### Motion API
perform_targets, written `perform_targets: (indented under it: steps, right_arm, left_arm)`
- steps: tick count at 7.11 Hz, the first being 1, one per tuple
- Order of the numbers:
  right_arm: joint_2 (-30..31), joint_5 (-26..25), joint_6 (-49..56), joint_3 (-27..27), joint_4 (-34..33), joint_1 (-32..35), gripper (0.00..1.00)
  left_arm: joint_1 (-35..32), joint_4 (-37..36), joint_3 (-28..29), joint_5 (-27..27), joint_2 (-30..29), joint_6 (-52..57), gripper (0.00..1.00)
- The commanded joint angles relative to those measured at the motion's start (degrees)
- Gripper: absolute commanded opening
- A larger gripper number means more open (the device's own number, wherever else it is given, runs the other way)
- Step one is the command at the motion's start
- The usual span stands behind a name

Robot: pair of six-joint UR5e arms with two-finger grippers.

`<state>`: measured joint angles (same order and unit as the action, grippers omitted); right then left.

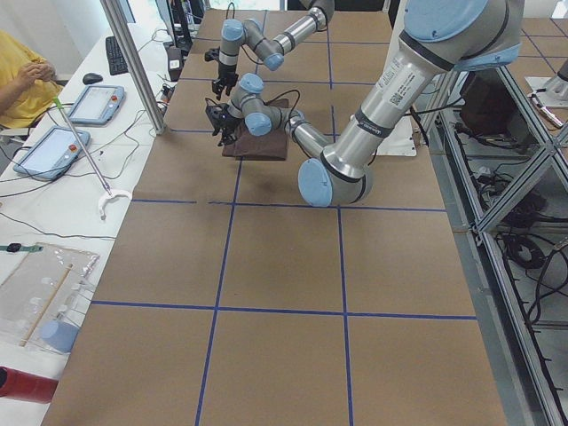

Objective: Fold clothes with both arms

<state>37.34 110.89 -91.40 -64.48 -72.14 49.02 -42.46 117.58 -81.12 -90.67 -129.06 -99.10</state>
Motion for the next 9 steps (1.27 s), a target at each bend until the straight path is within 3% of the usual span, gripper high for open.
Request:
perform_targets:
  steps: [1,3,6,7,9]
  right_arm:
    - [8.39,3.97,7.58,-8.24,-0.19,3.35,1.00]
    - [20.43,11.24,24.34,-16.43,-0.11,10.18,1.00]
    - [28.74,22.92,50.18,-17.79,-1.68,25.54,1.00]
    - [29.36,25.23,60.27,-19.27,-8.48,30.21,1.00]
    - [29.36,24.64,85.04,-23.82,-28.05,36.82,1.00]
  left_arm:
    - [-0.61,0.10,-9.19,-1.86,6.25,4.76,1.00]
    - [-6.37,0.54,-15.01,-14.47,13.80,22.19,1.00]
    - [-22.52,0.19,-15.64,-32.41,23.55,55.82,1.00]
    - [-30.15,-0.51,-15.65,-37.25,27.60,71.17,1.00]
    - [-41.78,-12.74,-17.04,-38.88,28.26,90.14,1.00]
